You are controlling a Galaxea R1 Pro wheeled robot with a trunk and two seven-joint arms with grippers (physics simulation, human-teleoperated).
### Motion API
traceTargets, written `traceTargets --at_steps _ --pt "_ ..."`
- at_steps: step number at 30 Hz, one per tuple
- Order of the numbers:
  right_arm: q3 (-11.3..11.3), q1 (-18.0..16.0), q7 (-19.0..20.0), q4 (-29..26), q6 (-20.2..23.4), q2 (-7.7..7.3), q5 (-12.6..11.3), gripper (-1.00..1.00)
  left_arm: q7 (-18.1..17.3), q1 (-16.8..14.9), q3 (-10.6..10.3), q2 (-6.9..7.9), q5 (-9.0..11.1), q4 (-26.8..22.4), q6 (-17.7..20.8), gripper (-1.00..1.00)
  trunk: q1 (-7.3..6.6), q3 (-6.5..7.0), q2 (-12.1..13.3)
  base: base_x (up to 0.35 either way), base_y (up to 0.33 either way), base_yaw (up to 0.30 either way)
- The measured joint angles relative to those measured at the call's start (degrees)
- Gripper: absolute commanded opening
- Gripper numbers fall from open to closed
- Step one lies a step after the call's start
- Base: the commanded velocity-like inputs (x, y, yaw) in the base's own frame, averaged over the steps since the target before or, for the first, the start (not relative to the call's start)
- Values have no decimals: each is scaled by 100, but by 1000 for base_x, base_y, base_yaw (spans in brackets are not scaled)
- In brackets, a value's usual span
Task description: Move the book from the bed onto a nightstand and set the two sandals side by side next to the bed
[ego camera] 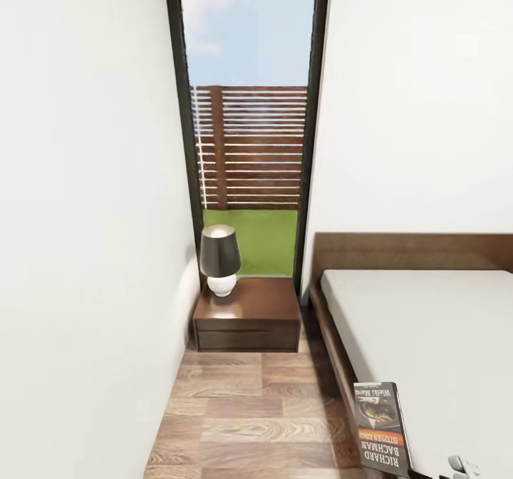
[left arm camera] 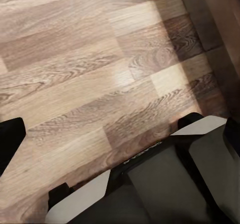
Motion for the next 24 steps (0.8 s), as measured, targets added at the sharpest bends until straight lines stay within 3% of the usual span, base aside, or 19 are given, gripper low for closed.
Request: traceTargets --at_steps 24 --pt "-2 0 -4 -5 0 2 0 -100 0 0 0 0 0 0 1 100 0 0 0 329 0 0"
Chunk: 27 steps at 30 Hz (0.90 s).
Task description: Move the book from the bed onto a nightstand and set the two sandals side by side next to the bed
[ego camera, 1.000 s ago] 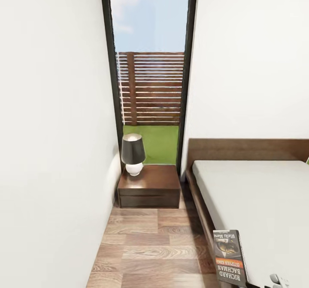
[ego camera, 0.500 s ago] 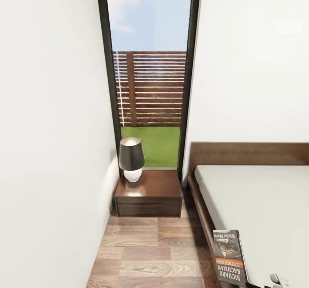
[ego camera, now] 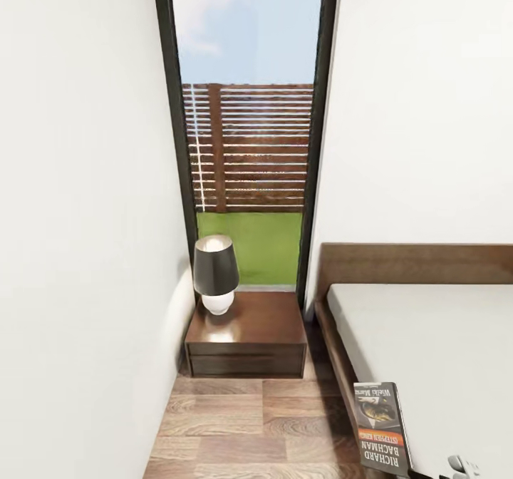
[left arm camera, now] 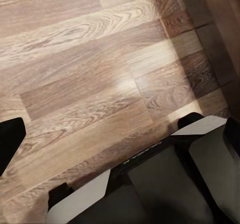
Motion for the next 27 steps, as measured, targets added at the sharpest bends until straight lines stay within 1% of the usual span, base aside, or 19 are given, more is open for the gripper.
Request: traceTargets --at_steps 27 --pt "1 0 0 -1 0 0 0 -100 1 0 0 0 0 0 0 100 0 0 0 329 0 0"
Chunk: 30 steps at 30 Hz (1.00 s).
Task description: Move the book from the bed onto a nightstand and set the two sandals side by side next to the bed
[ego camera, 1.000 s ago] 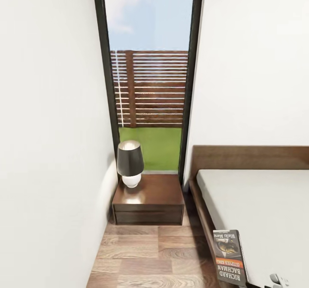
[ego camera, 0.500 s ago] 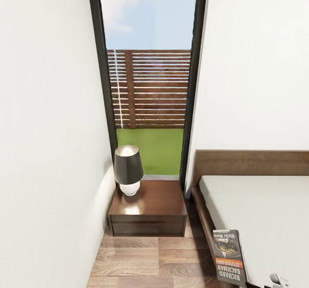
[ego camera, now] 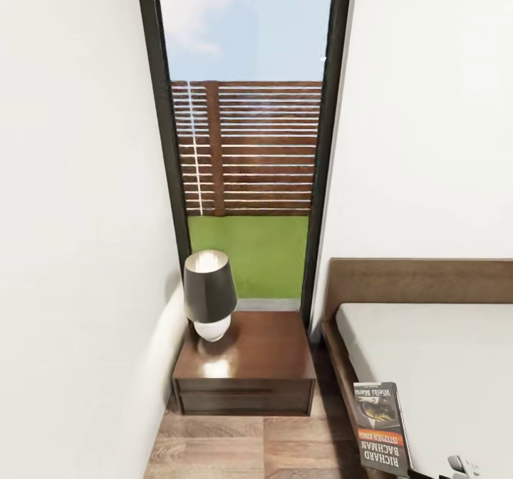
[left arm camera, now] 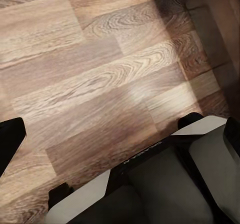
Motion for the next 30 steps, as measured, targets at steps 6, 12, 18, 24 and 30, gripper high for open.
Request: traceTargets --at_steps 6,12,18,24,30 --pt "0 0 1 1 0 -2 0 -100 0 0 0 0 0 0 -1 100 0 0 0 329 0 0" --pt "1 0 1 0 0 -1 0 -100 0 0 0 0 0 0 -1 100 0 0 0 329 0 0" --pt "1 0 5 0 0 -1 0 -100 -1 0 0 0 0 0 -2 100 0 0 0 329 0 0" --pt "1 0 8 0 0 -3 0 -100 0 0 0 0 0 0 -1 100 0 0 0 329 0 0" --pt "1 0 7 0 0 -1 0 -100 0 0 0 0 0 0 -1 100 0 0 0 329 0 0"
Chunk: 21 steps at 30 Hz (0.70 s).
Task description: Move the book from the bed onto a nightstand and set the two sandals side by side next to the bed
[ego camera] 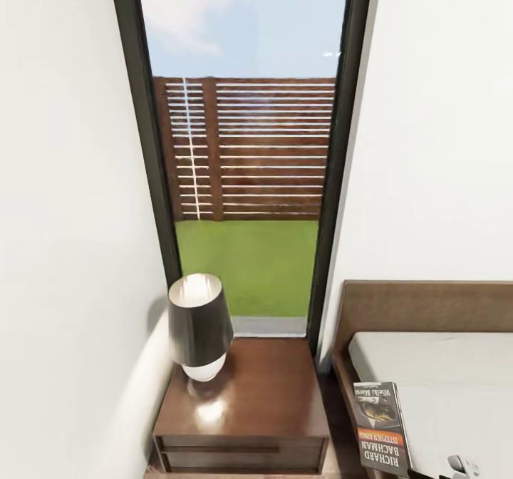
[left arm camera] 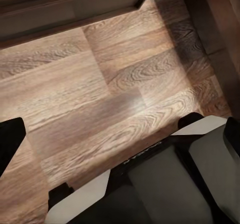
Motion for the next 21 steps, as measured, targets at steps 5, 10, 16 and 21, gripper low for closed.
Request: traceTargets --at_steps 5,10,16,21 --pt "-1 0 -1 1 0 -1 0 -100 0 0 0 0 0 0 3 100 0 0 0 329 0 0" --pt "-1 0 -6 0 0 1 0 -100 0 0 0 0 0 0 -1 100 0 0 0 327 0 0" --pt "-23 -1 -4 -1 -1 -2 -5 -100 0 0 0 0 0 0 2 100 2 0 1 159 0 0" --pt "-19 -1 -6 -1 -1 -1 -4 -100 0 0 0 0 0 0 0 100 1 0 0 109 0 0"
